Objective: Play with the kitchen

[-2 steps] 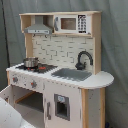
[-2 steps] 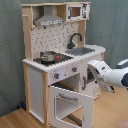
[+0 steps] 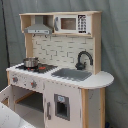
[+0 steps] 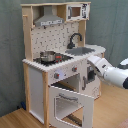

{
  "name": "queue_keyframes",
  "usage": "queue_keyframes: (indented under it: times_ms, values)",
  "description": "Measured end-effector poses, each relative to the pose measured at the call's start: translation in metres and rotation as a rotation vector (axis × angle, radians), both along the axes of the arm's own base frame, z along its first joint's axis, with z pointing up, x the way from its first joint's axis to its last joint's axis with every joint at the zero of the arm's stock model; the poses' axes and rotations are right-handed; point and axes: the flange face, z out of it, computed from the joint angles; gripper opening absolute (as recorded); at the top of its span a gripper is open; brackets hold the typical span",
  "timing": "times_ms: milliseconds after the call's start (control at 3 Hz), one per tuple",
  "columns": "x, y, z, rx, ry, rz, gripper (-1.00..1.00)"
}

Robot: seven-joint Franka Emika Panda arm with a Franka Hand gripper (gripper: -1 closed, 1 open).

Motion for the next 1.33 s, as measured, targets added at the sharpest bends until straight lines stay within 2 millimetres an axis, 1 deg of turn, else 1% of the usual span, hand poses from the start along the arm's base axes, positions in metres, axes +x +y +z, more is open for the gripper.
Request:
queue_keyframes:
  times_ms: [667,1000,1333]
  values:
    - [-0.029,0.017,0.020,-0.195,-0.111,0.015,1.00]
    - [-0.048,0.025,0.024,-0.306,-0.183,0.015,1.00]
    - [-0.059,0.032,0.015,-0.438,-0.272,0.018,1.00]
